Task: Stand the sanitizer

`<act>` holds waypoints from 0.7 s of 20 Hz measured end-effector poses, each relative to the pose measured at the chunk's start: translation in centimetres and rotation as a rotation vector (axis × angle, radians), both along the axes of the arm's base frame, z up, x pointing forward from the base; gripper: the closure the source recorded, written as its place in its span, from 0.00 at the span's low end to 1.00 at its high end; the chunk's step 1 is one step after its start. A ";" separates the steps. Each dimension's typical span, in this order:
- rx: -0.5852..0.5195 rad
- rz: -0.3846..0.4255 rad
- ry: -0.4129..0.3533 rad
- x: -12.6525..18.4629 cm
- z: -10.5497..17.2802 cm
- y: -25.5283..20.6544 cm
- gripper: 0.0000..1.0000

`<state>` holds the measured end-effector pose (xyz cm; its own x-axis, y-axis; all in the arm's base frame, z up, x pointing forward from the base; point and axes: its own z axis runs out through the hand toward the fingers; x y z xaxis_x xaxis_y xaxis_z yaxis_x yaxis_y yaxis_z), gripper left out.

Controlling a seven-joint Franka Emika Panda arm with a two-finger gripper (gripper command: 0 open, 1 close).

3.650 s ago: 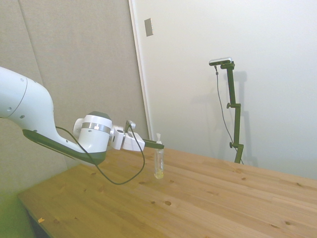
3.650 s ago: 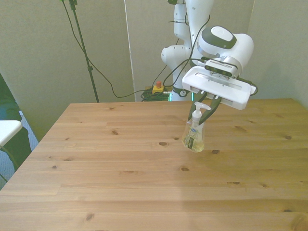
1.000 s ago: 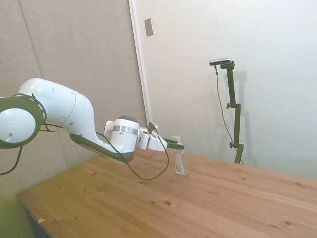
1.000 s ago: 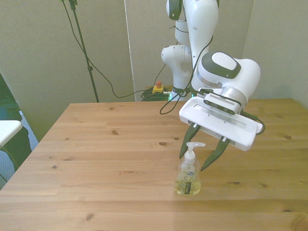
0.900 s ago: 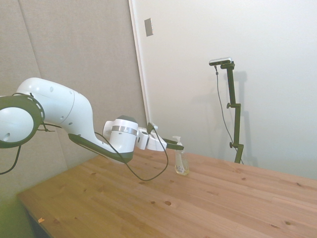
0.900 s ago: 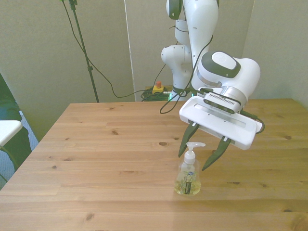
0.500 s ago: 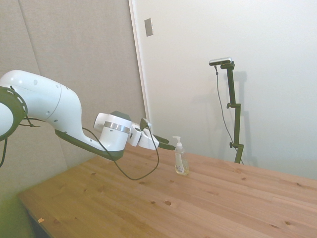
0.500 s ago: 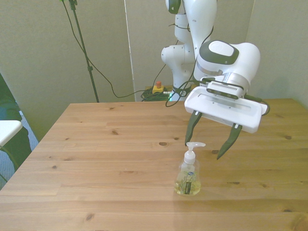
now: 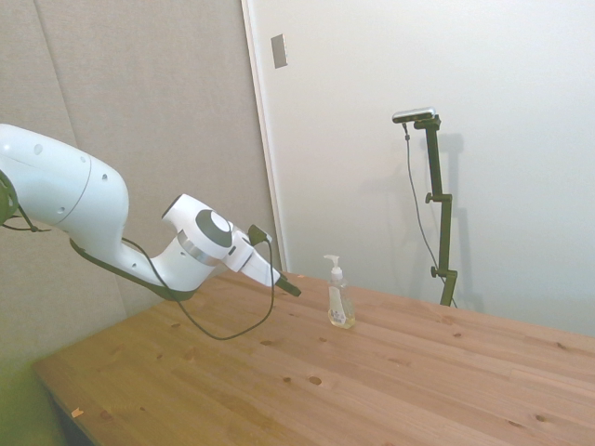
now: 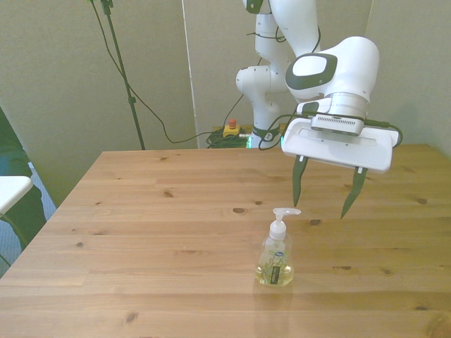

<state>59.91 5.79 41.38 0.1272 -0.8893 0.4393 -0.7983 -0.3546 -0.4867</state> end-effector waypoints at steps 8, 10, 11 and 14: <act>0.067 0.169 0.321 -7.2 -0.7 2.7 0.00; 0.079 0.211 0.404 -8.6 0.4 2.4 0.00; 0.086 0.237 0.450 -9.3 1.1 1.9 0.00; 0.109 0.324 0.587 -11.4 3.2 -1.3 0.00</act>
